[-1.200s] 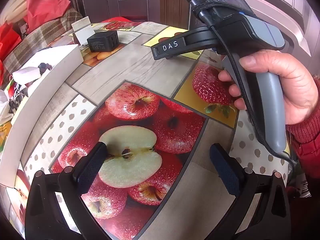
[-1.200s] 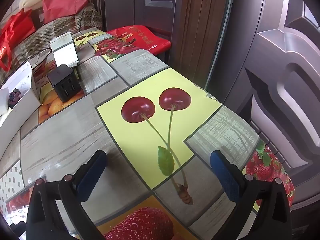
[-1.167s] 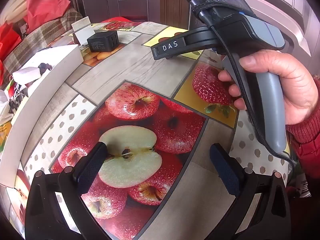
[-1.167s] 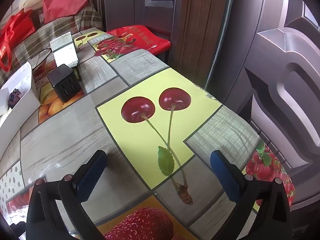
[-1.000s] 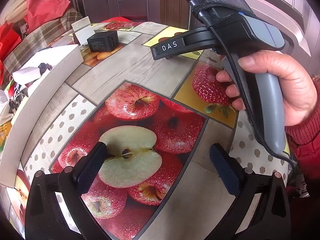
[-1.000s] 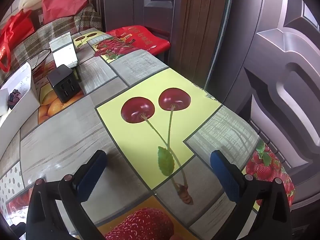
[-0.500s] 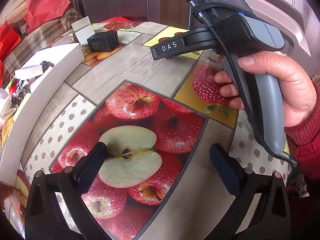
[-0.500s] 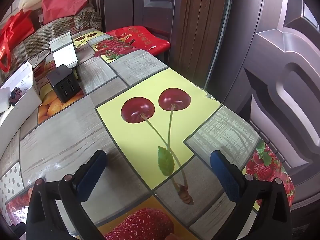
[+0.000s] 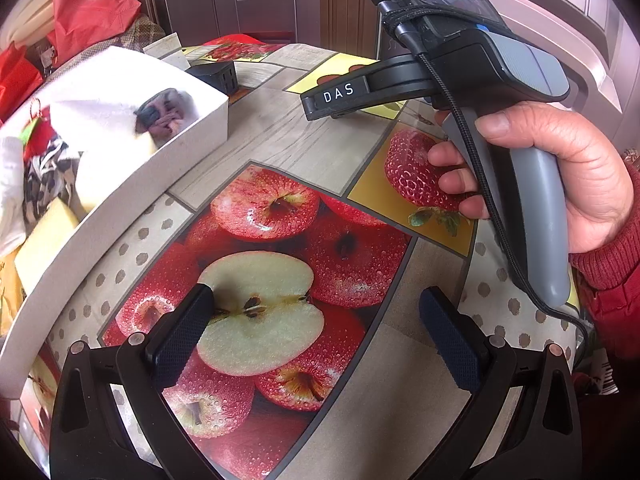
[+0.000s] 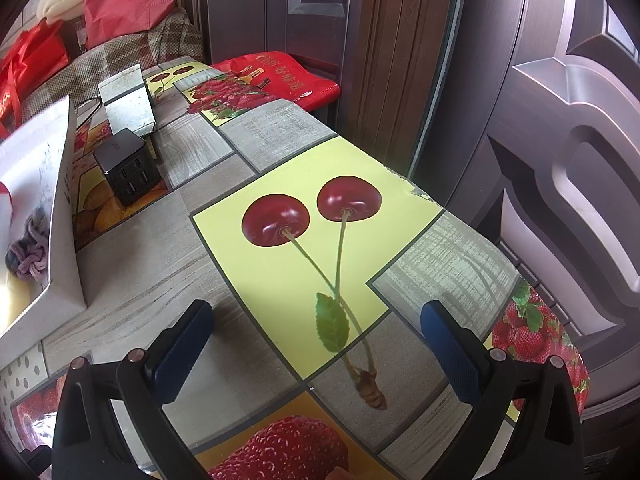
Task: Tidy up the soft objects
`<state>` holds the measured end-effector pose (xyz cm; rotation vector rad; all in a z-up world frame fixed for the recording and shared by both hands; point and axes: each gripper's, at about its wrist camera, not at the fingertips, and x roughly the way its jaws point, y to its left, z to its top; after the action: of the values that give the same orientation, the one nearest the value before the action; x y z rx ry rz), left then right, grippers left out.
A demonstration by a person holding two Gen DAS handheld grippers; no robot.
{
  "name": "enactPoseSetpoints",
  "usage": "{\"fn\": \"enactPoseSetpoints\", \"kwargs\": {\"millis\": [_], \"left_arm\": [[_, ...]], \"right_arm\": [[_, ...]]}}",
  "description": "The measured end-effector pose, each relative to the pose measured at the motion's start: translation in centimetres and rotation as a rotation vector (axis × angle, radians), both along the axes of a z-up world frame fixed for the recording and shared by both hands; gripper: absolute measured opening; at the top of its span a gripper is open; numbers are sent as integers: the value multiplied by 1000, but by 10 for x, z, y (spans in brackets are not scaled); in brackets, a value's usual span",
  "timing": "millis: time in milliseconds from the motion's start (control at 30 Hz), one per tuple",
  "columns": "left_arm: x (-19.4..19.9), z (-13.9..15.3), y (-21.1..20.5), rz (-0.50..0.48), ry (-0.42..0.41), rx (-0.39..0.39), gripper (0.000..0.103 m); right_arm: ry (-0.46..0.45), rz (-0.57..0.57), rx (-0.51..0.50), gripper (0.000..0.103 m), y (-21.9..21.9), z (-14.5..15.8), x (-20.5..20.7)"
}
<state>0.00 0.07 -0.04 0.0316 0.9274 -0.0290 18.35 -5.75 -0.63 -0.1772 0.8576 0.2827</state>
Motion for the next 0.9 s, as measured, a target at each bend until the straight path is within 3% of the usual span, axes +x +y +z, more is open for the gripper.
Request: {"fn": "enactPoseSetpoints", "kwargs": {"millis": [900], "left_arm": [[1,3,2,0,0,-1,102]], "right_arm": [[-2,50,5,103,12,0,3]]}}
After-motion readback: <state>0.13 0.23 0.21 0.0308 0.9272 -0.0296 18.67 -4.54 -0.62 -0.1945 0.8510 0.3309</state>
